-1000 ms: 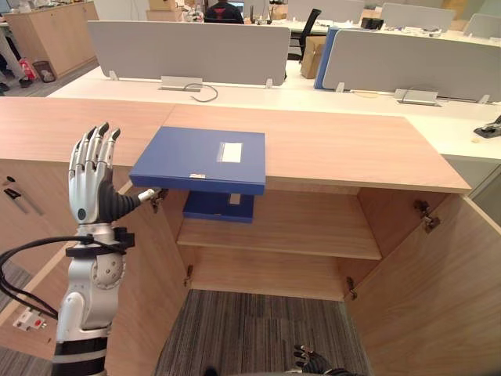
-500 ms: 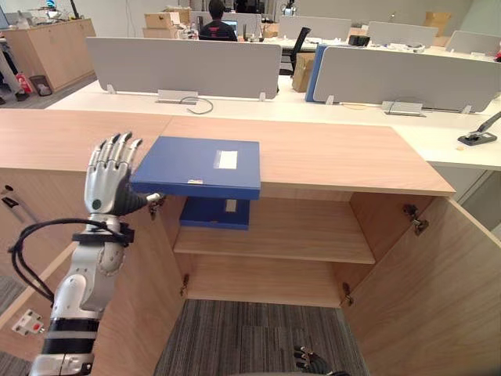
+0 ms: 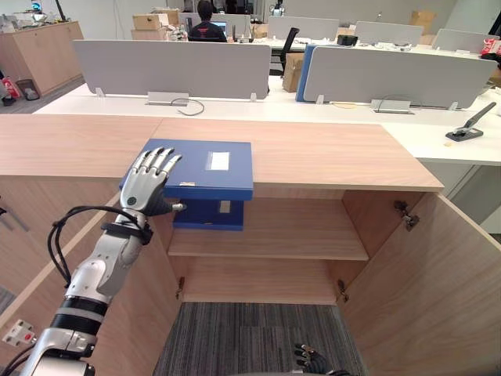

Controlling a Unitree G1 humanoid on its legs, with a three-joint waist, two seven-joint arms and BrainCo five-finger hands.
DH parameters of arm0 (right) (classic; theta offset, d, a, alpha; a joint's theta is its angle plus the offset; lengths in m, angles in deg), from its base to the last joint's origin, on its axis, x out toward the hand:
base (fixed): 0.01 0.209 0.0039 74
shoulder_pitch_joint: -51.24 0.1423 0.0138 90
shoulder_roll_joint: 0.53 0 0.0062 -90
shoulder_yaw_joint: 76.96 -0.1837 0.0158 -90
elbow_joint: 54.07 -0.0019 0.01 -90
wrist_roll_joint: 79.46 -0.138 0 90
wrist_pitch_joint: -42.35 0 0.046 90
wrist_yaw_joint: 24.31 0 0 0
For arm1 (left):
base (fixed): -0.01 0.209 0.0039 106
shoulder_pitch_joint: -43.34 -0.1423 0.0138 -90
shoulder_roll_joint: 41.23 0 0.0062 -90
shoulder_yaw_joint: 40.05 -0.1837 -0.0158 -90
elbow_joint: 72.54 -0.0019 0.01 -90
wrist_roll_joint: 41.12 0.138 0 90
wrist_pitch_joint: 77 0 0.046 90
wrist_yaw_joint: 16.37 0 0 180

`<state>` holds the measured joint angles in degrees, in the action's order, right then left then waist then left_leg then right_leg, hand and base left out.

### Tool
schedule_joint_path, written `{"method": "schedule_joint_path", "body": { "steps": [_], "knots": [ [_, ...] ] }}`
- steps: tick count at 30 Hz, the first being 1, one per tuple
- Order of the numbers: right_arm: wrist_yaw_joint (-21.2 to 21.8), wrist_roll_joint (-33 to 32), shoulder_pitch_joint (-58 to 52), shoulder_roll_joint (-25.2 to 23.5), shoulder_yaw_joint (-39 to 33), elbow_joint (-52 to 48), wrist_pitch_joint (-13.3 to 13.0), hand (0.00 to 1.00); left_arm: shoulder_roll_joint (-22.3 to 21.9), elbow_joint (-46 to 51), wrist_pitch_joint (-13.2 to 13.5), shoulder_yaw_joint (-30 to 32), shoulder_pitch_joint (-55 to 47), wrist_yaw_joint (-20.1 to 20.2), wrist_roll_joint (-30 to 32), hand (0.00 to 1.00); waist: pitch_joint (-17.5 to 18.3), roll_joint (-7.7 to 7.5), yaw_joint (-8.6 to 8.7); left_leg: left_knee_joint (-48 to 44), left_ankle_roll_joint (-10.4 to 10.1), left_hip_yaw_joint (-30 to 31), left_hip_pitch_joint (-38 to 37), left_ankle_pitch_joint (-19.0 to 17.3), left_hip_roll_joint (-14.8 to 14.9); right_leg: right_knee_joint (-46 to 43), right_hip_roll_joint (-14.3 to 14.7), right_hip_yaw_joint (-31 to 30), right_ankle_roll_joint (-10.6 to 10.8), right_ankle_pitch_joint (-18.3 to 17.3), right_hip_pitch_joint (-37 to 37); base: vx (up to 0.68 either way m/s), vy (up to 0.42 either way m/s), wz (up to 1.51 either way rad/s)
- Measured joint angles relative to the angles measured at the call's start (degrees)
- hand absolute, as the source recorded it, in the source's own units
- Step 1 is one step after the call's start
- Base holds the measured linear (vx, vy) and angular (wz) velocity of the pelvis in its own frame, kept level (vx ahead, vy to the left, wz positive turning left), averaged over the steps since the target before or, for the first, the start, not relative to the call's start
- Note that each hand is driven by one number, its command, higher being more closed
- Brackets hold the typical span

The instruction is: Walk over to the cabinet, pick up the folder, carry it to the office cabinet, place the folder inside the office cabinet, then close the office cabinet door

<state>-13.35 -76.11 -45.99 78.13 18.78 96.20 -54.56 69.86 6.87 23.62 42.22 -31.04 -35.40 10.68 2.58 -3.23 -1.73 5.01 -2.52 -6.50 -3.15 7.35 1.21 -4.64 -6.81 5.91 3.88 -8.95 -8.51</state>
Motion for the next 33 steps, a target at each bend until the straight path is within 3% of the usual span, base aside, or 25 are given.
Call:
{"method": "schedule_joint_path", "body": {
  "steps": [12,29,33],
  "knots": [
    [-0.2,-0.4,-0.3,0.4,-2.5,0.0,-0.2,0.00,3.9,-5.5,0.4,-3.3,5.2,0.9,0.0,0.00,0.3,0.47,1.43,0.0,-0.3,-0.7,-0.2,-0.3,0.1,0.3,0.1,-0.6,-0.1,0.1,0.0,0.00,0.000,-0.01],
    [-0.7,-1.9,-3.0,3.3,-4.5,0.3,-0.4,0.00,5.7,-16.5,0.6,-9.2,9.4,1.4,2.5,0.00,0.0,1.64,2.92,0.0,-0.4,-2.4,-1.6,-1.3,0.1,0.8,-0.1,-2.1,-0.1,0.1,-0.6,-0.01,0.004,-0.05],
    [-1.2,-1.9,-5.1,4.3,-4.5,0.4,-0.4,0.00,5.8,-19.0,1.1,-9.5,9.6,2.1,2.5,0.00,-0.3,2.11,4.06,0.0,-0.4,-2.5,-1.8,-1.2,0.1,0.6,-0.1,-2.2,-0.1,0.1,-0.7,-0.02,0.000,-0.01]
  ]
}}
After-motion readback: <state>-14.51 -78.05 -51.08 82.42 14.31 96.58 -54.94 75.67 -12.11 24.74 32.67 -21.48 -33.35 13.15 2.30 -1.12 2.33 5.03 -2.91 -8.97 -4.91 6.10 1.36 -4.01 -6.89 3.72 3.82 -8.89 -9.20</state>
